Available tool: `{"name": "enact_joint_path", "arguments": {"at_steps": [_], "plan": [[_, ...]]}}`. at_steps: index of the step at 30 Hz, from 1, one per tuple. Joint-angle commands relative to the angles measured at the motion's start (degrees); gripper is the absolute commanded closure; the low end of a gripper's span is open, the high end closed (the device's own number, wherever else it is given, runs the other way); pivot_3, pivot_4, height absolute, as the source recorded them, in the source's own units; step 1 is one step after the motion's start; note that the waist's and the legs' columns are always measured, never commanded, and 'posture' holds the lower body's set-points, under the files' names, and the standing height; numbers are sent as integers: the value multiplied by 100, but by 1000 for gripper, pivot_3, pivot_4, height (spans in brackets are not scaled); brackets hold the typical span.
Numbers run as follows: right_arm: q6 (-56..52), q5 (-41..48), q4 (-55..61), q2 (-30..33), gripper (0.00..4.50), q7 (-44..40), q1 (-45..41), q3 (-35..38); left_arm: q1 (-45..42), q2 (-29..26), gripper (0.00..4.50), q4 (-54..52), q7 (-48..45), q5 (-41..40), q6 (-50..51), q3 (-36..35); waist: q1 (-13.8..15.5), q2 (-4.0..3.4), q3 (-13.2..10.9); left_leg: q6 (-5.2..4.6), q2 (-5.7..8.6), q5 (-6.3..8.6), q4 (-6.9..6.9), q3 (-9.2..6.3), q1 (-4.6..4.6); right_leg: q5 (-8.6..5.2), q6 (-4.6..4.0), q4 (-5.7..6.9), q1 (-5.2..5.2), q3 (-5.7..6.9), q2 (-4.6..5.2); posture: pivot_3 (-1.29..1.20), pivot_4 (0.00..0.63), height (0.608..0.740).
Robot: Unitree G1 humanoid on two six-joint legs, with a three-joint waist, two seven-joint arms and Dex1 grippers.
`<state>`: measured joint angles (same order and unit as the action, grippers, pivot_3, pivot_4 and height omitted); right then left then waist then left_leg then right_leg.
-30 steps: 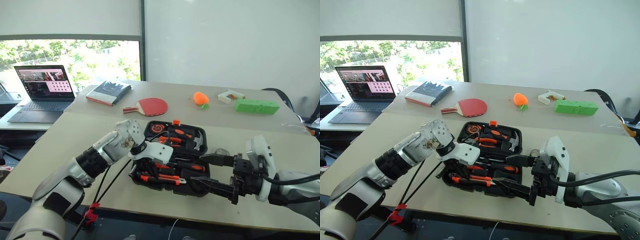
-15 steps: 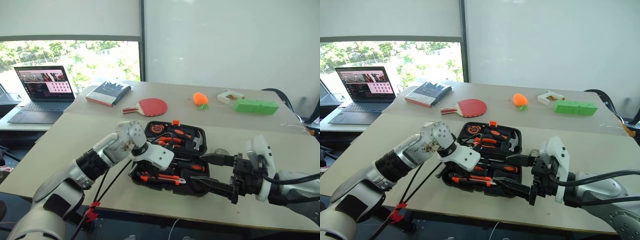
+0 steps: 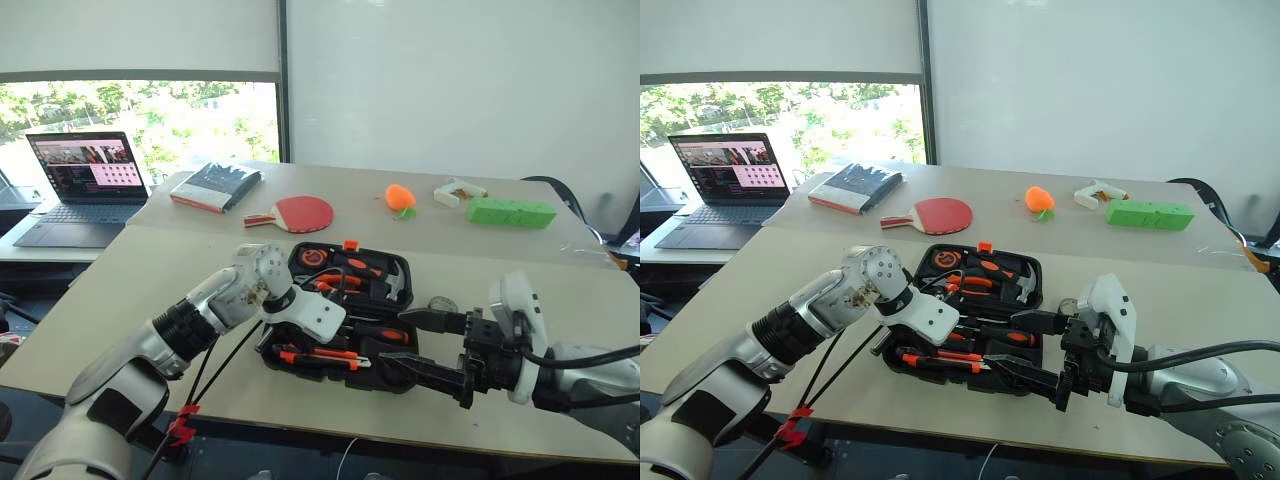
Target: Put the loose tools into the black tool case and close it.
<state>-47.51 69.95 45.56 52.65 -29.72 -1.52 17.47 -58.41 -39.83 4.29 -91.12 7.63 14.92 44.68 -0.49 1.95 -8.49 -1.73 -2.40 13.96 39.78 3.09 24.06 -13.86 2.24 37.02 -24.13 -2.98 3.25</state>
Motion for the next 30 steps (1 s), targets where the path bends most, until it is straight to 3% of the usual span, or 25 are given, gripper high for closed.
{"name": "enact_joint_path", "arguments": {"at_steps": [1,5,10,14,19,30], "plan": [[145,1,39,-7,0,-20,-99,44,148,-416,4437,2,-138,69,-175,474,-53,0,0,0,-2,0,-2,0,-5,-2,-4,4,0,-2,-2,0,150,736],[157,-17,39,-8,0,-46,-95,38,281,-440,4437,-100,-138,62,-151,410,-102,0,0,-1,-14,1,-9,5,-26,-1,-15,9,4,-21,-22,0,150,736],[157,-67,17,31,0,-114,-98,58,118,459,4437,81,11,-235,817,-182,-30,-12,7,-1,-19,1,-7,15,-31,-2,-16,9,9,-27,-28,0,150,736],[150,-93,44,43,0,-147,-76,91,-64,672,4437,117,-135,-481,1157,-497,33,-9,5,0,-2,0,6,28,1,-9,2,6,-5,-45,-26,0,150,736],[149,-95,75,28,0,-131,-24,133,-236,233,4437,-255,-138,-1231,1251,-200,17,-8,4,-4,5,3,3,16,15,-13,12,1,-20,-63,-24,0,150,736],[162,-58,117,4,0,-57,49,167,-129,136,4437,-87,-138,-792,620,64,38,-7,4,-4,32,2,7,10,13,-12,24,4,-10,-70,-10,0,150,736]]}}
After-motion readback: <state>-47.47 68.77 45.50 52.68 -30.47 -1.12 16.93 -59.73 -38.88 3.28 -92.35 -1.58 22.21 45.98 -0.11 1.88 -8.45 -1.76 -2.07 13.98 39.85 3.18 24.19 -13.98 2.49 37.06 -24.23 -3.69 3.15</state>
